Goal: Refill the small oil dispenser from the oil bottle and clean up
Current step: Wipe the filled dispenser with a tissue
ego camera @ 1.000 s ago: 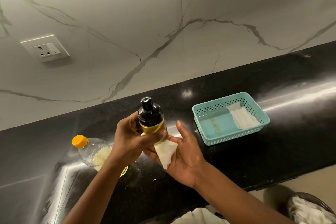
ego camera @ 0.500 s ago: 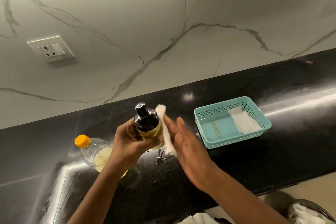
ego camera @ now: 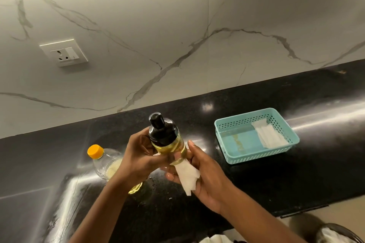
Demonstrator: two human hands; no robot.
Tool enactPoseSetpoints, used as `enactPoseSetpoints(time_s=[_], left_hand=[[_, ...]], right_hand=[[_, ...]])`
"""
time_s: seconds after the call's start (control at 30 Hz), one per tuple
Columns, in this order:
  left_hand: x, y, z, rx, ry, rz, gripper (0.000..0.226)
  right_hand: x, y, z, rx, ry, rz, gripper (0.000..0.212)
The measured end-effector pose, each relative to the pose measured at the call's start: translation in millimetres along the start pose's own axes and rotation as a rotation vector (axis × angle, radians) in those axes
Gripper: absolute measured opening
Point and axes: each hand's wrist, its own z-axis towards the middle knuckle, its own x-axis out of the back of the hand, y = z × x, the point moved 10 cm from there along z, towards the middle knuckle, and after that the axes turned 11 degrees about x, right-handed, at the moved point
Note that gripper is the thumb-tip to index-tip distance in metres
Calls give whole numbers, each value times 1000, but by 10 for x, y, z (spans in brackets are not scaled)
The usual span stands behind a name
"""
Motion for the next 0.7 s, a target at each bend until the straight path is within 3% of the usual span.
enactPoseSetpoints(time_s=[0.13, 0.23, 0.3, 0.53, 0.63, 0.7], left_hand=[[-90, 19, 40, 36, -175, 50, 60], [-113, -29, 57, 68, -226, 60, 70], [-114, -35, 40, 54, -143, 64, 67], [-187, -175, -222, -47, 397, 65, 55], [-177, -299, -241, 14, 422, -80, 48], [-136, -326, -223, 30, 398, -36, 44]], right_hand=[[-106, 34, -3, -115, -7, 275, 47], [-111, 28, 35, -92, 10, 369, 47], [-133, -25, 57, -47, 1, 412, 47], [-120, -42, 61, 58, 76, 415, 42], [-81, -92, 51, 119, 125, 280, 37], [-100, -117, 28, 134, 124, 193, 37]])
